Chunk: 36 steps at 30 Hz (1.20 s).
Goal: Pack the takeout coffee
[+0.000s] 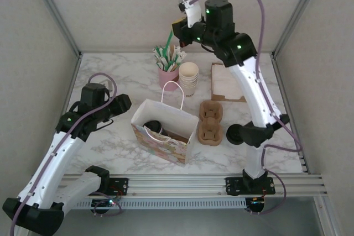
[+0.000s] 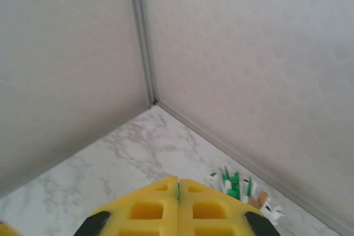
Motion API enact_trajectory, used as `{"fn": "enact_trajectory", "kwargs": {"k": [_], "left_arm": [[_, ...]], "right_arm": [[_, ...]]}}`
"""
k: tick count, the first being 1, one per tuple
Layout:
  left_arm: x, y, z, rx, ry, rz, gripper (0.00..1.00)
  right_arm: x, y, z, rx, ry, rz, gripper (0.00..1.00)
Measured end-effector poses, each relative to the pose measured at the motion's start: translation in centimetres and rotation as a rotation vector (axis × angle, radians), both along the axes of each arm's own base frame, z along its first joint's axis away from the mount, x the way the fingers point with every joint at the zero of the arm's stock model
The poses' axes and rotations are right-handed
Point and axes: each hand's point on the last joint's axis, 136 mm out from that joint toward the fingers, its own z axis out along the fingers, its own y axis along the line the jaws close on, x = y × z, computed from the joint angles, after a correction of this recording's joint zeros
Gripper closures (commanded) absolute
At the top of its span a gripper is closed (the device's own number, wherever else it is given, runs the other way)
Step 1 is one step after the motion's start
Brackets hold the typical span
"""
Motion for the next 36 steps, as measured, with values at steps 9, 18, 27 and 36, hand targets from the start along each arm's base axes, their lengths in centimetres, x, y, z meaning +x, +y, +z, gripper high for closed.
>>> {"fn": "enact_trajectory", "kwargs": {"k": [9,18,27,36], "left_arm": [[-0.9,0.4,1.1,-0.038,-0.036,0.029,0.41],[-1.2,0.7,0.1,-0.042,-0.016,0.047,0.41],[-1.2,0.7,0.2,-0.062,-0.014,0.068,0.40],[-1.5,1.1,0.6,-0.065,-0.031,0.080,0.40]], "right_arm": [[-13.5,-5.8,6.2,0.110,-0.085,0.103,1.00],[-21.9,-11.5,4.5,0.186,-0.012,0.168,1.00],[-22.8,-10.8,-2.0,0.131,0.176,0.214,1.00],[-18.4,-6.0,-11.8,-0.009,0.440,0.189,0.72]]}}
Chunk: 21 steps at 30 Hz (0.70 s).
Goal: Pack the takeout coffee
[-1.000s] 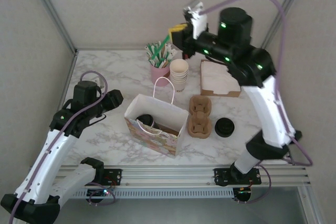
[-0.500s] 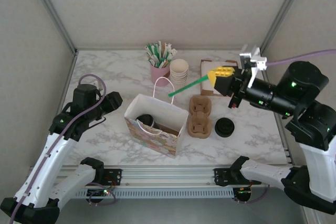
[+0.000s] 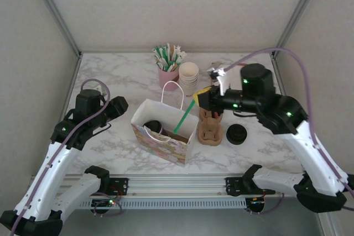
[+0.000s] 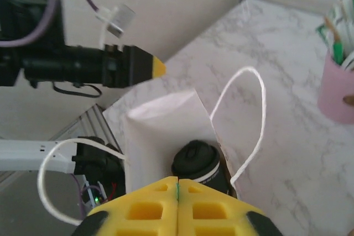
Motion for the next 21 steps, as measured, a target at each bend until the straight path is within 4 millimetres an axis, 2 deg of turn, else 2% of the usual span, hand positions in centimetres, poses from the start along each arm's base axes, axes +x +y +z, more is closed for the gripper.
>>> {"fn": "enact_trajectory", "kwargs": {"k": [4,10,16,18,21], "left_arm": [[-0.1,0.3,0.1,0.006,-0.004,0.009,0.40],[-0.1,0.3,-0.2,0.011,0.002,0.012,0.40],[-0.1,0.4,-0.8,0.017,0.015,0.014,0.40],[-0.1,0.4,-0.9,0.018,0.018,0.013,0.40],[-0.1,0.4,-0.9,0.022,0.018,0.011,0.40]], "right_arm": [[1.1,0.7,-2.4,-0.050,0.047,-0.015,0.59],[2.4,-0.1,-1.8,-0.059,-0.019,-0.088,0.55],[5.4,-3.2,0.3,-0.089,-0.193,-0.298,0.50],[7.7,-5.1,0.7,-0.109,-0.239,-0.412,0.50],[11.9,-8.3,-0.3,-0.158,-0.240,-0.582,0.46]]}}
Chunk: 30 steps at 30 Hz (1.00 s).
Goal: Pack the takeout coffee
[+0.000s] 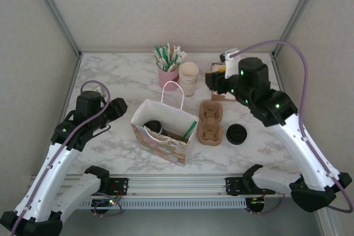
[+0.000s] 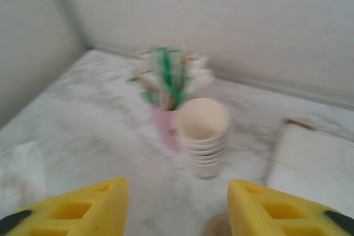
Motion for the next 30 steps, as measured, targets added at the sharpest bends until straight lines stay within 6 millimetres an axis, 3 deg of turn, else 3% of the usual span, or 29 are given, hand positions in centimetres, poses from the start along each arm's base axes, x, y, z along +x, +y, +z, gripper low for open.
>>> {"fn": "enact_trajectory", "kwargs": {"k": [4,9,13,15,19,30], "left_arm": [[0.1,0.0,-0.2,0.009,0.007,-0.005,0.40],[0.3,0.0,-0.7,0.037,0.019,-0.013,0.39],[0.4,0.2,-0.7,0.056,0.015,-0.016,0.38],[0.3,0.2,-0.8,0.062,0.017,-0.018,0.38],[0.2,0.4,-1.0,0.069,0.029,-0.016,0.37],[0.6,0.3,-2.2,0.091,0.074,-0.020,0.37]], "right_arm": [[6.5,-3.9,-4.3,-0.054,0.088,-0.187,0.44],[14.2,-8.8,-14.5,-0.107,0.322,-0.362,0.40],[17.9,-12.1,-22.1,-0.126,0.493,-0.457,0.38],[18.8,-12.9,-24.4,-0.142,0.548,-0.481,0.37],[20.6,-13.4,-27.2,-0.168,0.596,-0.516,0.35],[22.4,-14.1,-31.1,-0.192,0.665,-0.559,0.39]]}}
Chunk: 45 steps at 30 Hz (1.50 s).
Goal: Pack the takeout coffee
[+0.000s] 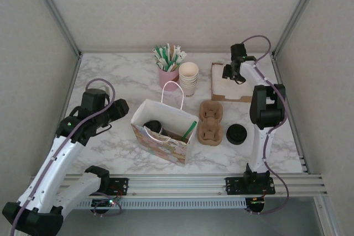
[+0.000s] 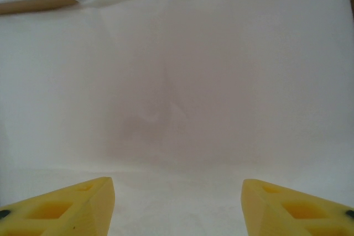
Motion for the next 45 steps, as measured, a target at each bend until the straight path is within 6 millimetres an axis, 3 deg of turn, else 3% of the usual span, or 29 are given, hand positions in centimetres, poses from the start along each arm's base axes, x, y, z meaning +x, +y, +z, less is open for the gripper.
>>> {"fn": "enact_trajectory", "kwargs": {"k": [6,18,23,27,32,37,41,45], "left_arm": [[0.1,0.0,-0.2,0.007,0.004,-0.005,0.37],[0.1,0.0,-0.1,0.010,0.003,-0.008,0.37],[0.0,0.0,-0.1,0.009,0.001,-0.008,0.37],[-0.1,0.0,0.2,0.005,-0.010,-0.008,0.37],[-0.2,0.1,0.4,0.003,-0.018,-0.008,0.37],[-0.2,0.0,0.4,0.000,-0.018,-0.011,0.37],[-0.2,-0.1,0.5,-0.004,-0.020,-0.014,0.36],[-0.2,-0.1,1.1,-0.001,-0.032,-0.018,0.26]], "right_arm": [[-0.6,-0.4,-1.9,-0.019,0.048,-0.020,0.48],[-1.3,-0.5,-2.8,0.039,0.039,-0.071,0.99],[-1.7,-1.5,-1.5,0.119,0.005,-0.107,1.00],[-1.9,-2.6,1.2,0.157,-0.051,-0.124,1.00],[-2.9,-2.0,8.2,0.230,-0.197,-0.099,1.00],[-5.8,0.5,20.0,0.318,-0.446,0.002,1.00],[-10.9,5.9,28.8,0.400,-0.623,0.181,1.00],[-18.1,13.7,34.6,0.534,-0.713,0.448,1.00]]}}
